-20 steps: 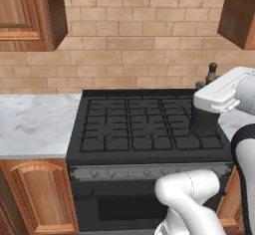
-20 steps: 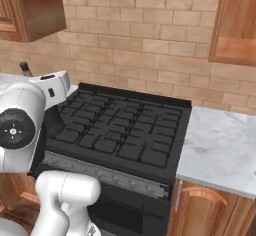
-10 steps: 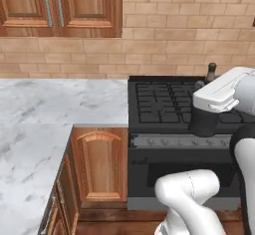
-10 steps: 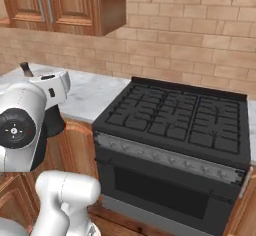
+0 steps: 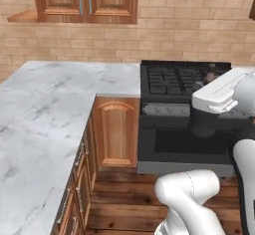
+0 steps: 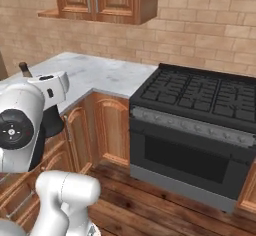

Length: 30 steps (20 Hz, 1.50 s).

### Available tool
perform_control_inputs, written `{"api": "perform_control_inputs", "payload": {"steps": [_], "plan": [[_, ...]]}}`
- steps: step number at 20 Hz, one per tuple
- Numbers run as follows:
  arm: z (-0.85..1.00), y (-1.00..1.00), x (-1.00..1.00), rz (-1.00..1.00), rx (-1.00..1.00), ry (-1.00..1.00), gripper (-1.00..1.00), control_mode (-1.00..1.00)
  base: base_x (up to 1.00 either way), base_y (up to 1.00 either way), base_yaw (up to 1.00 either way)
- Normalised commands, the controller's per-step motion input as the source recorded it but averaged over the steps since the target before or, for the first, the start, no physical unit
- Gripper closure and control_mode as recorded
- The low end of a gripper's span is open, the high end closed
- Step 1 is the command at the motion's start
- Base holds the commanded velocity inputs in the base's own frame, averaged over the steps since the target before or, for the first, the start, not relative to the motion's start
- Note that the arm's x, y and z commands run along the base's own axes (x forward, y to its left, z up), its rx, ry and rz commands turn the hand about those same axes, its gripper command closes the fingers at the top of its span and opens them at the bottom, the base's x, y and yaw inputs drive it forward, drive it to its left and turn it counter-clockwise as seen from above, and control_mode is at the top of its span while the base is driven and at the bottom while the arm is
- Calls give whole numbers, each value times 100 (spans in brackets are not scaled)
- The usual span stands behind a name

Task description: There is a bowl on the dining counter. Grab a lemon wedge from the fridge and place it in the bowl. Then get the liquor bottle and glass cup from the cabinet and place them next to the bowl.

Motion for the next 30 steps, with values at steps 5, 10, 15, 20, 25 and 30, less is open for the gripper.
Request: {"api": "perform_control_inputs", "payload": {"steps": [5, 10, 15, 20, 25, 30], "plan": [[0, 0, 0, 0, 0, 0, 100, 100, -100, 30, 13], [0, 0, 0, 0, 0, 0, 100, 100, -100, -1, 18], [0, 0, 0, 0, 0, 0, 100, 100, -100, 9, 17], [0, 0, 0, 0, 0, 0, 100, 100, -100, 29, 12], [0, 0, 0, 0, 0, 0, 100, 100, -70, 66, 5], [0, 0, 0, 0, 0, 0, 100, 100, 7, 99, -3]]}}
